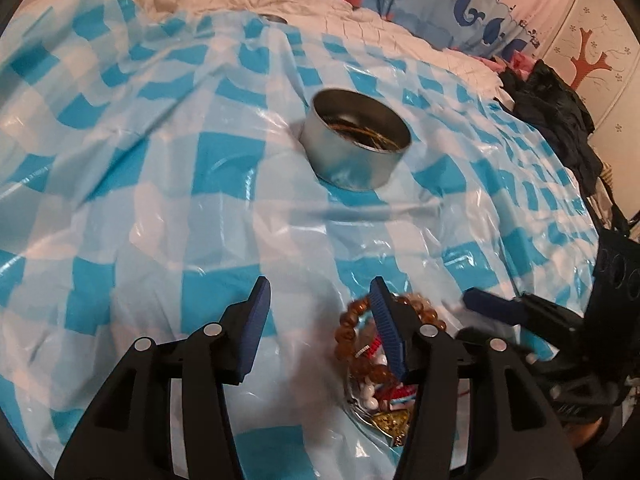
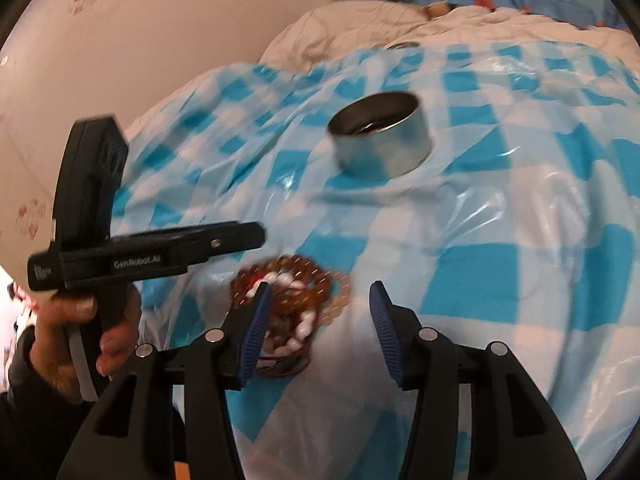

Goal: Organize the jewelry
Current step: 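Move the open right gripper back to the amber bead bracelets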

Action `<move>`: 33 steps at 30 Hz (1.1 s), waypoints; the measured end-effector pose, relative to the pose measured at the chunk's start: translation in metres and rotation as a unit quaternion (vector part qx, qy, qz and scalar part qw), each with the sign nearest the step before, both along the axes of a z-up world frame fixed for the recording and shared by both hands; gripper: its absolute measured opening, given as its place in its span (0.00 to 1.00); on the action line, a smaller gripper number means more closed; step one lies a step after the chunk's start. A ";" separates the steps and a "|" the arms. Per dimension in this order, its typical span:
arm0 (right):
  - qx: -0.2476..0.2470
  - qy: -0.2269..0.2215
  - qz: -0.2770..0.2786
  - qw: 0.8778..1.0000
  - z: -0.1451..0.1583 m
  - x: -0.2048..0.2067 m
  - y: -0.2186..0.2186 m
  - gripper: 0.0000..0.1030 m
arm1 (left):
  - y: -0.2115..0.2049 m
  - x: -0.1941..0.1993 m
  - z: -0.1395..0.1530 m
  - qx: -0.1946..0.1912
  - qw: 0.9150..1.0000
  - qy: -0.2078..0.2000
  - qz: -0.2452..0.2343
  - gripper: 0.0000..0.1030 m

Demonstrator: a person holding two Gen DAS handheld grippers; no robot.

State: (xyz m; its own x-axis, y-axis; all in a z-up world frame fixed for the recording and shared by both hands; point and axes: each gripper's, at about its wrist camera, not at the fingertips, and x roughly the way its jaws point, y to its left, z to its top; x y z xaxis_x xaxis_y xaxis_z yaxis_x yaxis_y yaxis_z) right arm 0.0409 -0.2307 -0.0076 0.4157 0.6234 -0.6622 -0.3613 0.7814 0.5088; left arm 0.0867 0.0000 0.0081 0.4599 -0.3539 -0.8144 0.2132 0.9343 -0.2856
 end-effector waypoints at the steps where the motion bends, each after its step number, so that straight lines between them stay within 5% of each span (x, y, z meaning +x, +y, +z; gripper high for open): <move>1: 0.001 0.001 0.002 1.000 -0.001 -0.001 0.002 0.48 | -0.002 0.000 -0.003 -0.006 1.000 0.007 -0.005 0.47; 10: -0.031 -0.005 0.035 0.999 0.000 -0.008 0.014 0.48 | -0.017 0.005 -0.018 -0.044 0.998 0.046 -0.030 0.47; 15: -0.032 -0.005 0.034 0.999 0.000 -0.014 0.011 0.53 | -0.019 0.008 -0.020 -0.046 0.997 0.051 -0.032 0.09; 25: -0.034 -0.005 0.031 0.999 0.000 -0.014 0.012 0.53 | 0.009 0.009 0.003 -0.065 0.998 0.012 -0.003 0.09; 28: -0.039 -0.005 0.030 0.999 0.000 -0.013 0.013 0.54 | 0.016 0.013 0.002 -0.085 0.996 0.025 0.000 0.09; 33: -0.038 -0.005 0.028 0.999 -0.001 -0.012 0.013 0.57 | 0.013 0.016 -0.008 -0.062 0.997 0.048 0.003 0.10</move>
State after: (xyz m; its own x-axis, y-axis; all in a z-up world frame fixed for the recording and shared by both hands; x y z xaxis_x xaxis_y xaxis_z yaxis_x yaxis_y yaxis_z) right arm 0.0284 -0.2176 -0.0086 0.3885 0.5945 -0.7040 -0.4113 0.7956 0.4449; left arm 0.1031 0.0128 -0.0001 0.3845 -0.4524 -0.8047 0.1747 0.8916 -0.4178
